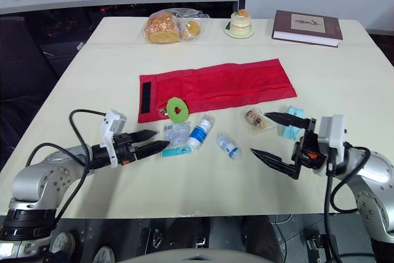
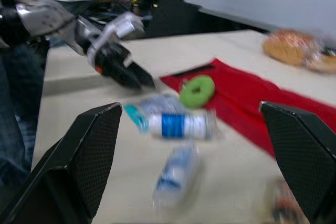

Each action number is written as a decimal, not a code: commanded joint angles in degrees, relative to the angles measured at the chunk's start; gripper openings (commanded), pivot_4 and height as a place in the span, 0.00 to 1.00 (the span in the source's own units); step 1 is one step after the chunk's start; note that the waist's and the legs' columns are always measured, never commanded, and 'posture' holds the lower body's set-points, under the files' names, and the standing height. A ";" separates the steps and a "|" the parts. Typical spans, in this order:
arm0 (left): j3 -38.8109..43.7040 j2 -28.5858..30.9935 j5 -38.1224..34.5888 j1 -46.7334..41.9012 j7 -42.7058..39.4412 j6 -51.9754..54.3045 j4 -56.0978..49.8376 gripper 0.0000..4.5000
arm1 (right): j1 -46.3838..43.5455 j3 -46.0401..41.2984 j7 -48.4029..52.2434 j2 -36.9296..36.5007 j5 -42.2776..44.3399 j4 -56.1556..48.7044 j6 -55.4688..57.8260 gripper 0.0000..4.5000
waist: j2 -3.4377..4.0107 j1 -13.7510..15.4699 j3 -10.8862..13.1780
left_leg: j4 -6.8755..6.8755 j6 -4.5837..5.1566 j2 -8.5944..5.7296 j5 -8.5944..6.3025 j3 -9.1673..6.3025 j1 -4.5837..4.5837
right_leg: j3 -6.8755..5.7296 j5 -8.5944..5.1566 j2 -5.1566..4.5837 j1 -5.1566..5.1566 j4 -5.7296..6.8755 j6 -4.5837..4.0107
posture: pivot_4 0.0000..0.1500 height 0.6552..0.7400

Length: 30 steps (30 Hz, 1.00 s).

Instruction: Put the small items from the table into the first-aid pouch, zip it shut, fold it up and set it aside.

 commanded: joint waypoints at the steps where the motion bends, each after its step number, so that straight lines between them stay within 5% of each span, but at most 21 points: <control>1: -1.21 0.09 -1.60 -2.48 1.30 5.20 -0.06 1.00 | -3.65 1.76 -3.95 -0.88 -0.06 -4.51 3.14 0.99 | 0.00 0.06 0.00 | 0.00 -0.01 0.00 0.01 -0.02 0.00 | -0.01 -0.01 0.00 0.00 0.03 -0.01 | 1.00 0.87; 11: 1.91 -6.02 -7.18 -7.05 4.36 12.66 1.17 1.00 | -9.42 6.28 -10.34 -2.25 -1.74 -10.00 9.90 0.99 | -0.07 0.07 -0.02 | 0.07 -0.08 -0.10 0.06 -0.10 -0.03 | 0.02 0.02 -0.04 0.01 0.13 0.01 | 1.00 0.87; 19: 3.30 -6.83 -7.91 -7.36 5.44 13.25 2.82 0.43 | -8.58 6.57 -9.06 -2.94 -5.23 -8.50 8.17 1.00 | -0.10 0.00 0.00 | 0.07 -0.11 -0.09 0.08 -0.12 0.00 | 0.01 -0.01 -0.01 -0.02 0.26 -0.03 | 1.00 0.87; 23: 3.62 -6.95 -8.24 -7.12 5.76 13.14 2.85 0.03 | -8.24 6.62 -8.75 -2.50 -5.74 -8.26 7.69 1.00 | -0.11 0.01 0.00 | 0.08 -0.11 -0.09 0.08 -0.11 0.00 | 0.03 0.00 -0.01 -0.03 0.28 -0.02 | 1.00 0.87; 30: 12.56 -7.69 -17.43 -6.26 7.13 16.21 0.16 0.00 | -6.24 5.96 -9.72 0.18 -3.69 -8.11 7.52 1.00 | -0.24 -0.04 0.05 | 0.08 -0.15 -0.05 0.10 -0.13 0.00 | 0.02 0.00 0.00 -0.08 0.34 -0.02 | 1.00 0.87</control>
